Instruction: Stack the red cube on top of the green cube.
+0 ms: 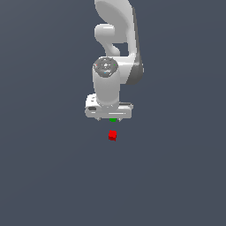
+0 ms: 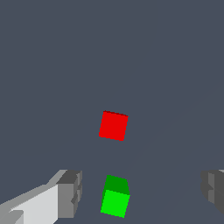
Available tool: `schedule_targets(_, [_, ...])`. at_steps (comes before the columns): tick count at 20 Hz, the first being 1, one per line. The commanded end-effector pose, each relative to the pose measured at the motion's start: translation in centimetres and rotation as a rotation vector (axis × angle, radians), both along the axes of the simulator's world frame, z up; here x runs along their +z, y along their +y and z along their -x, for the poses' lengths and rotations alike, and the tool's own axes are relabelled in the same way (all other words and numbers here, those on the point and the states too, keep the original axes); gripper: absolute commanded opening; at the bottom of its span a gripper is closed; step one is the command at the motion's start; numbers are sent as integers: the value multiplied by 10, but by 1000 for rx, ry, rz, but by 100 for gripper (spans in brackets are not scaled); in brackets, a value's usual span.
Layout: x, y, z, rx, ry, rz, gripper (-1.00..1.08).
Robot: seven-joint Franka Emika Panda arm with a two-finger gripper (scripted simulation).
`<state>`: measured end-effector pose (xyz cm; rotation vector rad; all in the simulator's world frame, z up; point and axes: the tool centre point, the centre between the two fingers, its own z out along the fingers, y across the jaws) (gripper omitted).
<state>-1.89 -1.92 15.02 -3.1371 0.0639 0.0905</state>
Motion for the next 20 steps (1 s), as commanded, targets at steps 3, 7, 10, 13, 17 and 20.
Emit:
schedule_targets(3, [-1, 0, 0, -2, -1, 0, 100])
schedule_targets(7, [-9, 2, -1, -21, -6, 1, 100])
schedule_targets(10, [-19, 5, -3, -47, -14, 2, 100])
schedule_targets(13, [-35, 8, -5, -84, -25, 4, 100])
schedule_targets(17, [-57, 13, -10, -139, -41, 7, 100])
schedule_targets(20, [-70, 15, -14, -168, -49, 8, 100])
